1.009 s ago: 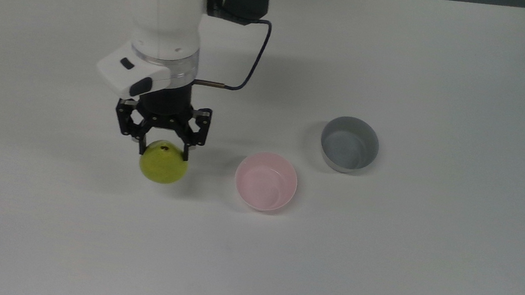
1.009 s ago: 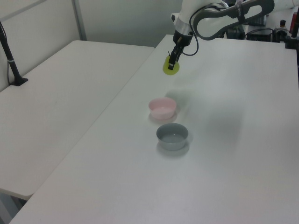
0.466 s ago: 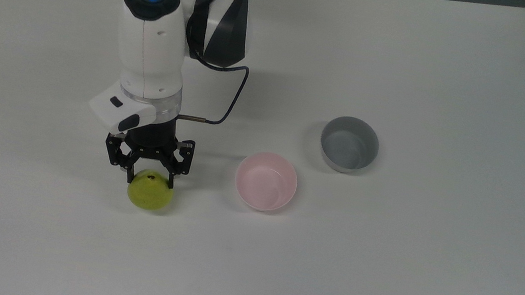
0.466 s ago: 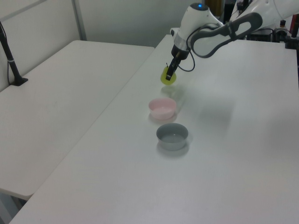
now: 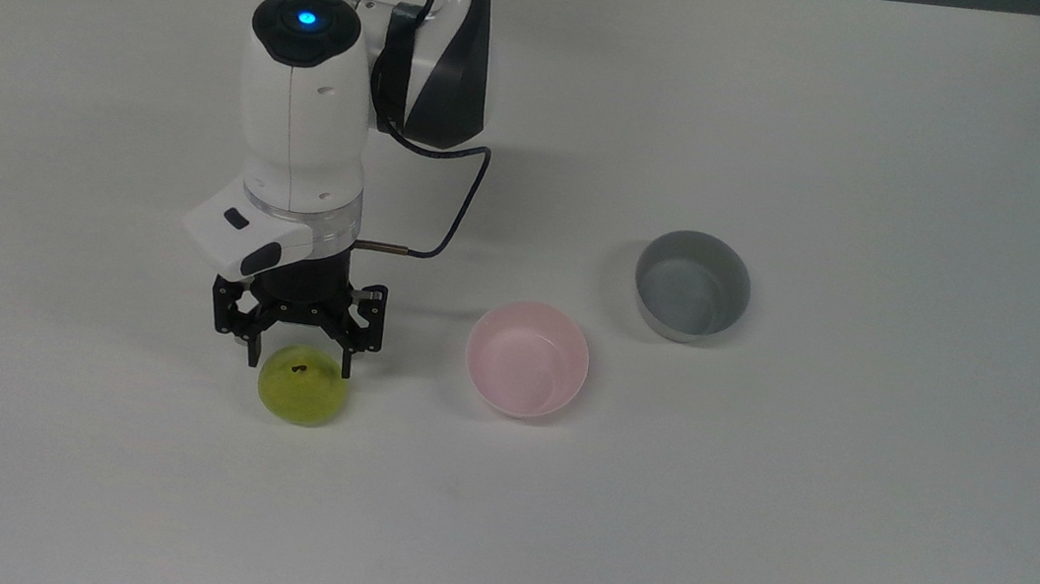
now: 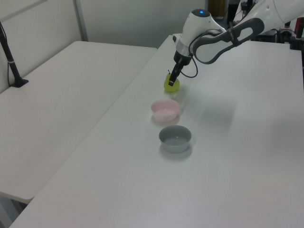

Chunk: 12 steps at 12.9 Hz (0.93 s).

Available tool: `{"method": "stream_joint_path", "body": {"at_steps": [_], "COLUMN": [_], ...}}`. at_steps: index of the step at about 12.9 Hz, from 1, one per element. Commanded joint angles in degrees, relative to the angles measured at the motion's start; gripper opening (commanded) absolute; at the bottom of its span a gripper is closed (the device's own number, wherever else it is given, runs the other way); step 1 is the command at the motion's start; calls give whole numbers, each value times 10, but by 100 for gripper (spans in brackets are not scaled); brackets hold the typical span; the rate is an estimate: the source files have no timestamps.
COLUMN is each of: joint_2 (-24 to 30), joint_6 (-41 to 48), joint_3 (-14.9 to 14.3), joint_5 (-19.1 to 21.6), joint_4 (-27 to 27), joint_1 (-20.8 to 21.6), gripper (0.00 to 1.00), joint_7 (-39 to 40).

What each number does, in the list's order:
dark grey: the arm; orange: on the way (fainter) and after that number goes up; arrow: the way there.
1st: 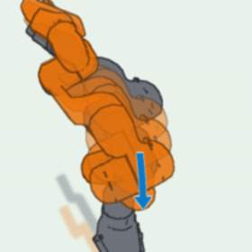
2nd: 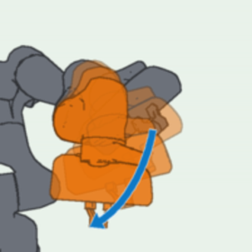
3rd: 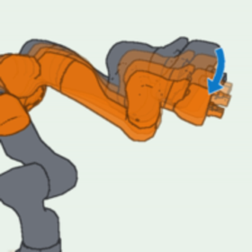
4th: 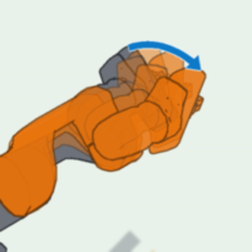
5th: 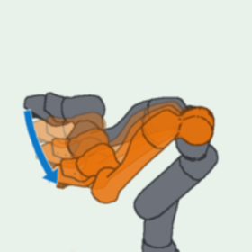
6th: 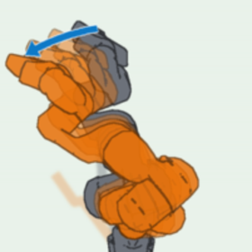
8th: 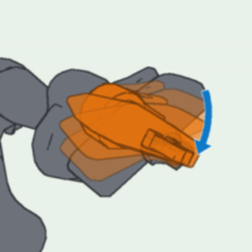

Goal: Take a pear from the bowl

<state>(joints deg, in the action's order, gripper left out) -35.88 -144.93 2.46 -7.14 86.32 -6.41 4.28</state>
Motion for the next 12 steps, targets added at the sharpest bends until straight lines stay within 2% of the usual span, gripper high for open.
{"method": "stream_joint_path", "body": {"at_steps": [1, 7, 11, 12], "joint_2": [49, 202, 323, 333], "joint_6": [53, 350, 452, 463], "joint_3": [-4, 2, 0, -1], "joint_5": [-5, 0, 5, 10], "joint_4": [17, 23, 96, 98], "joint_1": [12, 71, 89, 86], "gripper": [100, 100, 100, 100], "joint_7": [-1, -82, -87, -87]}}
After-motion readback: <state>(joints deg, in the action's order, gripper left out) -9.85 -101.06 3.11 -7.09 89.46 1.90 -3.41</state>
